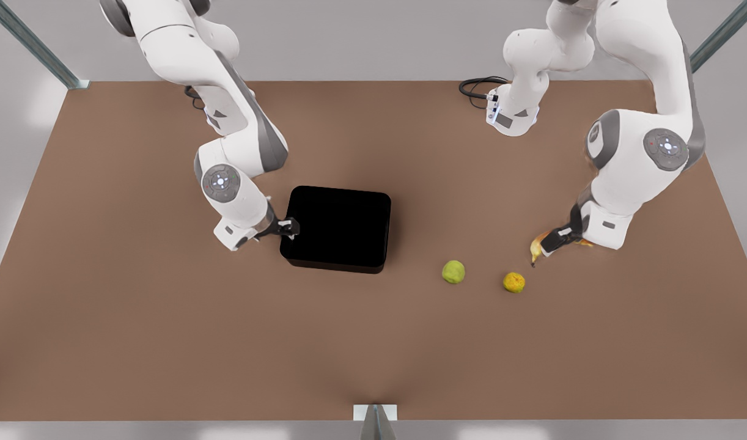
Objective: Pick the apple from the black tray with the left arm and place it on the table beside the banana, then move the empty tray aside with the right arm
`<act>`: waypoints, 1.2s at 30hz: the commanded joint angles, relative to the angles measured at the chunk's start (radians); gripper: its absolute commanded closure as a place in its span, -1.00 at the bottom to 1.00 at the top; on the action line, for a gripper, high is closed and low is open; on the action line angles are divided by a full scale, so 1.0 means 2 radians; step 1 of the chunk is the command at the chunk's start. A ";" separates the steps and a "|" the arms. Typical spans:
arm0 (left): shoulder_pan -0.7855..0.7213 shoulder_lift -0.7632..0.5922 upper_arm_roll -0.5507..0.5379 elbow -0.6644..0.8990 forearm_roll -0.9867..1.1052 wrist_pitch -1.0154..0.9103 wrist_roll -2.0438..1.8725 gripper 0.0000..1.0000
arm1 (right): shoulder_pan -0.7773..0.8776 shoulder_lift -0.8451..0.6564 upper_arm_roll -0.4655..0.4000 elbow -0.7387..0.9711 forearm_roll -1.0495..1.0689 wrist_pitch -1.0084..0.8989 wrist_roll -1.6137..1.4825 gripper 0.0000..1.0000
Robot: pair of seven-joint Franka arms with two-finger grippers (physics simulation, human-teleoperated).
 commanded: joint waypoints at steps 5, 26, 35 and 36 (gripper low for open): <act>-0.001 0.046 0.001 0.078 0.007 -0.059 0.297 -1.00 | 0.003 -0.016 0.001 -0.078 0.054 0.079 0.188 -1.00; 0.033 0.082 0.001 0.133 -0.026 -0.059 0.296 -1.00 | 0.003 -0.011 0.027 -0.230 0.064 0.264 0.007 -0.95; 0.034 0.082 0.002 0.133 -0.026 -0.058 0.296 -1.00 | 0.008 0.003 0.027 -0.243 0.063 0.261 -0.049 -0.70; 0.034 0.082 0.002 0.133 -0.026 -0.058 0.296 -1.00 | 0.011 0.005 0.027 -0.243 0.063 0.261 -0.048 -0.63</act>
